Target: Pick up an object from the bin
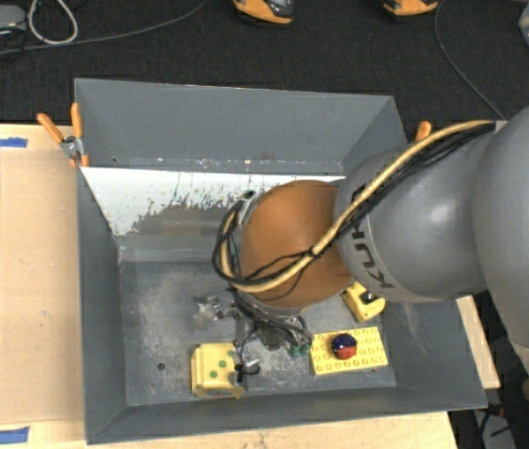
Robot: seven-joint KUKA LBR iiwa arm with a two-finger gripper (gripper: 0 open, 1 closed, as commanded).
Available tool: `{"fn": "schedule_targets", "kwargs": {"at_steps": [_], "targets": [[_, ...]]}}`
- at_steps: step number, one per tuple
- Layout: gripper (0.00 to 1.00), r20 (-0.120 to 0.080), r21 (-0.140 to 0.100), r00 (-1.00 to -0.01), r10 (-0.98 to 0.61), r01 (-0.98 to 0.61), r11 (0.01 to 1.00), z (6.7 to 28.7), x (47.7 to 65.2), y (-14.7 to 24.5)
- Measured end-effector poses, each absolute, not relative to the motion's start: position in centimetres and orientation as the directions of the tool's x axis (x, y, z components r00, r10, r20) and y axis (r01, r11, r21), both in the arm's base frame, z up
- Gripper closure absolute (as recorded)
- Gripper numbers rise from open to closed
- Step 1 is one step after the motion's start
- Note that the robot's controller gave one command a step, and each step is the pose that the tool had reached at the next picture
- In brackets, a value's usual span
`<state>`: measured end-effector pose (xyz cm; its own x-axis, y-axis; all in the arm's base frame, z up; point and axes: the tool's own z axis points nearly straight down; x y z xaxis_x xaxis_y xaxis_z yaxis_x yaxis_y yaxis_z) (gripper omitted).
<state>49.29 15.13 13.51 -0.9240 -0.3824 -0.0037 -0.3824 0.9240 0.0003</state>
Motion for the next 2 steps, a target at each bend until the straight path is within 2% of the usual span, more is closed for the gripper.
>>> {"fn": "schedule_targets", "kwargs": {"at_steps": [1,2], "targets": [[0.00,0.009,0.002,-0.962,-0.273,-0.273,0.962,12.3,47.3,15.9],[0.00,-0.027,-0.004,-0.875,-0.483,-0.483,0.876,7.4,47.7,16.0]]}}
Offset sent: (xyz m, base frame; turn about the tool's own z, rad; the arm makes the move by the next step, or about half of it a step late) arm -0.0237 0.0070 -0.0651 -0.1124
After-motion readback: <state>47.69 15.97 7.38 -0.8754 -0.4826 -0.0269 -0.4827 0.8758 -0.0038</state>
